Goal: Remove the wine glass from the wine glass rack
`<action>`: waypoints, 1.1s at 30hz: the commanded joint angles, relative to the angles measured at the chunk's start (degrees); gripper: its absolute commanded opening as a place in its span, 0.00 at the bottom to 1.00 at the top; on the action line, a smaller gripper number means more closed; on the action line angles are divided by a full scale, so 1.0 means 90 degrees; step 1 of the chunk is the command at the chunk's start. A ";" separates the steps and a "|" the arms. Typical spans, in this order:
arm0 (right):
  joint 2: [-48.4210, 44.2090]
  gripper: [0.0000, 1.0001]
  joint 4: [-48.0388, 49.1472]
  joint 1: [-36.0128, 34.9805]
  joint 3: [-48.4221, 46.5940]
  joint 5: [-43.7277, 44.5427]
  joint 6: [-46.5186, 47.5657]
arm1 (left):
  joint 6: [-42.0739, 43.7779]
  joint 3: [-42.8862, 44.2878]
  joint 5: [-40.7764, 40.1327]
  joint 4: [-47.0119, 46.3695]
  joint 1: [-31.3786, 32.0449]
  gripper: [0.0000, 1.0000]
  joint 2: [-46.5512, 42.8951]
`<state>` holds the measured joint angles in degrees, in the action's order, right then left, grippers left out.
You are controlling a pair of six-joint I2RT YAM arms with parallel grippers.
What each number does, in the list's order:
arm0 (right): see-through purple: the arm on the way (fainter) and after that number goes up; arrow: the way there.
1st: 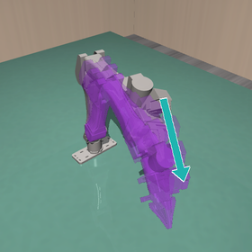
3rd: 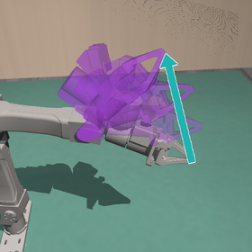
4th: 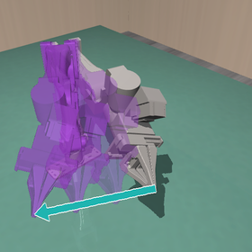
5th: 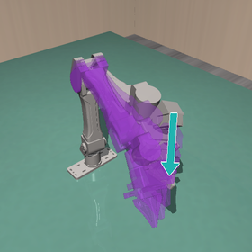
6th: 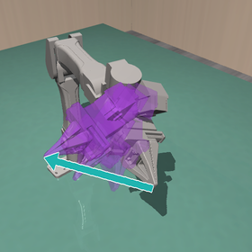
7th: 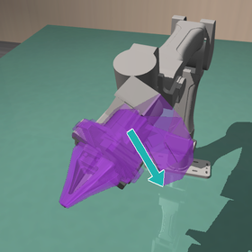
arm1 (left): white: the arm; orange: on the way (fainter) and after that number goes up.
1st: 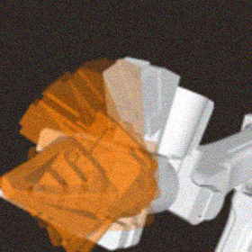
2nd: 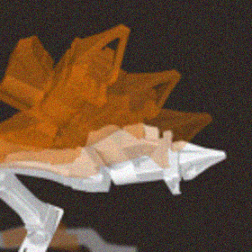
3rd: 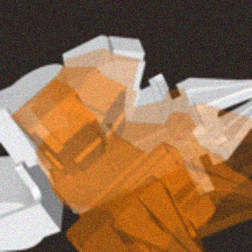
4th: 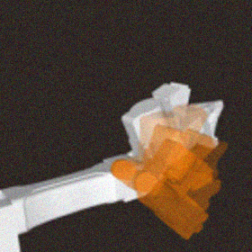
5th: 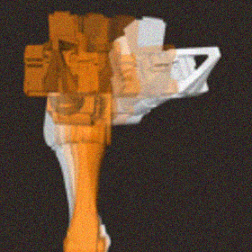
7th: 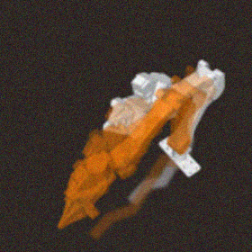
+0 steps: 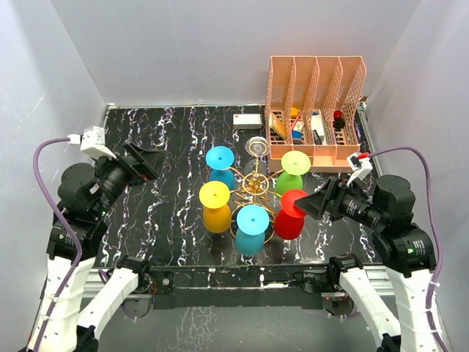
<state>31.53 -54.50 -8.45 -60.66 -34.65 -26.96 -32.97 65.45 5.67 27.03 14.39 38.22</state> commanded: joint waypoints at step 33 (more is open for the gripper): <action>0.0558 0.22 -0.0309 0.0037 -0.0694 0.0107 0.0573 | 0.0146 0.0015 0.0151 -0.0221 -0.0034 0.97 0.0041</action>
<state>35.90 -56.60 -8.45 -64.58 -35.53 -22.61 -32.56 65.45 6.22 26.35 14.37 38.52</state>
